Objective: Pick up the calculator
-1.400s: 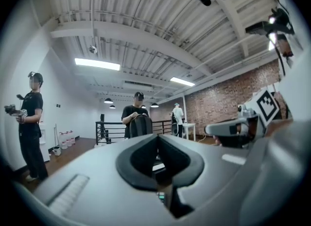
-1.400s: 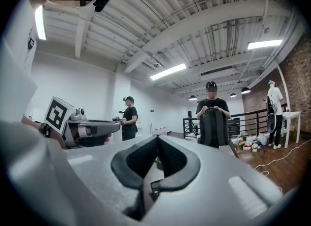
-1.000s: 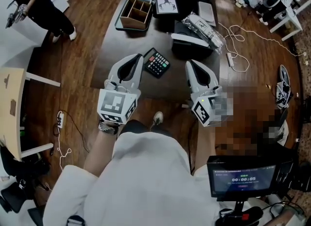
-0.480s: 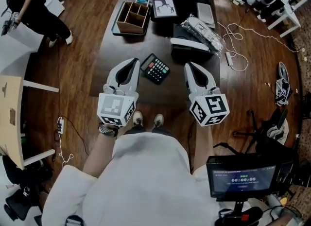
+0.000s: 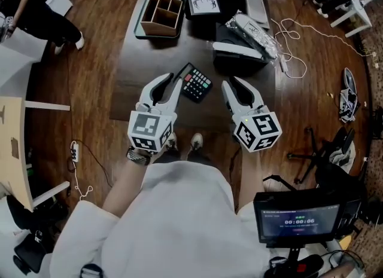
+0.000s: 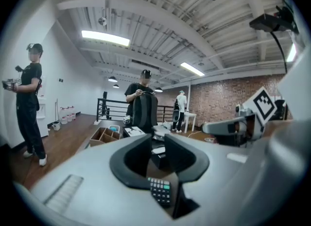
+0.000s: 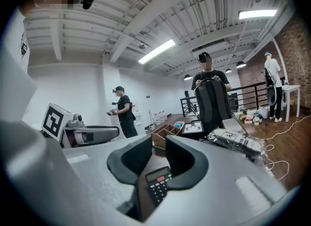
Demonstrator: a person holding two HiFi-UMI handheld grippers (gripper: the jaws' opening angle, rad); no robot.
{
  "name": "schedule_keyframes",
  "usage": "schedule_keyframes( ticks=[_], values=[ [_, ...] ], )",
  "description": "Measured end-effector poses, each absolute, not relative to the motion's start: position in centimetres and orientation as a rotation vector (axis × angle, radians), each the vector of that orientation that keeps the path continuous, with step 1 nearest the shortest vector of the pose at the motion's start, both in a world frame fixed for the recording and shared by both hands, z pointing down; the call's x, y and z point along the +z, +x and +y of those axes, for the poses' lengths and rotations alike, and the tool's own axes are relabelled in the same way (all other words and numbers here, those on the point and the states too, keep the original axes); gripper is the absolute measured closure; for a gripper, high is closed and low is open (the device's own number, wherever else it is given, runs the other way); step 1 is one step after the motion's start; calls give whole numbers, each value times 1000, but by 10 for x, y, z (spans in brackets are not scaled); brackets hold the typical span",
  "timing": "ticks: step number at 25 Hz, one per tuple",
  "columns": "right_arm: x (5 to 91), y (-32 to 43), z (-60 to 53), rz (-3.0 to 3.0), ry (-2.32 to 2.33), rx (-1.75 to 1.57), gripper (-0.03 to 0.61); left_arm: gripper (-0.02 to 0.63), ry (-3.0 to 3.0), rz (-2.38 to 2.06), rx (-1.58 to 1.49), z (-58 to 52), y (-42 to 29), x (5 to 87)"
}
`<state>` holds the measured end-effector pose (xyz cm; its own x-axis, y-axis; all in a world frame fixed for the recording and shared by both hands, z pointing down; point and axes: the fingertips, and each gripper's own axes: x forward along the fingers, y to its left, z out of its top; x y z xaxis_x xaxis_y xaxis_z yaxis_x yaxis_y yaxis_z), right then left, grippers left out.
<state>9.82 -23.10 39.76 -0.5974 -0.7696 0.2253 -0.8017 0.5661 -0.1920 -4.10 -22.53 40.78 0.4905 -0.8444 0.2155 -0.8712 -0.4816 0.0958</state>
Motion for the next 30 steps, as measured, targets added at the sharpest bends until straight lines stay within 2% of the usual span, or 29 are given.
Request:
schedule_keyframes(
  ticks=[16, 19, 24, 27, 30],
  values=[
    [491, 100, -264, -2434, 1345, 689, 502, 510, 2324, -1359, 458, -257, -54, 517],
    [507, 94, -265, -2406, 1307, 748, 476, 479, 2282, -1346, 481, -260, -55, 532],
    [542, 87, -263, -2338, 1227, 815, 402, 468, 2225, -1312, 579, -262, -57, 567],
    [566, 85, -262, -2294, 1182, 827, 383, 433, 2197, -1257, 684, -258, -57, 595],
    [592, 86, -264, -2252, 1156, 849, 370, 432, 2145, -1234, 685, -258, -59, 616]
  ],
)
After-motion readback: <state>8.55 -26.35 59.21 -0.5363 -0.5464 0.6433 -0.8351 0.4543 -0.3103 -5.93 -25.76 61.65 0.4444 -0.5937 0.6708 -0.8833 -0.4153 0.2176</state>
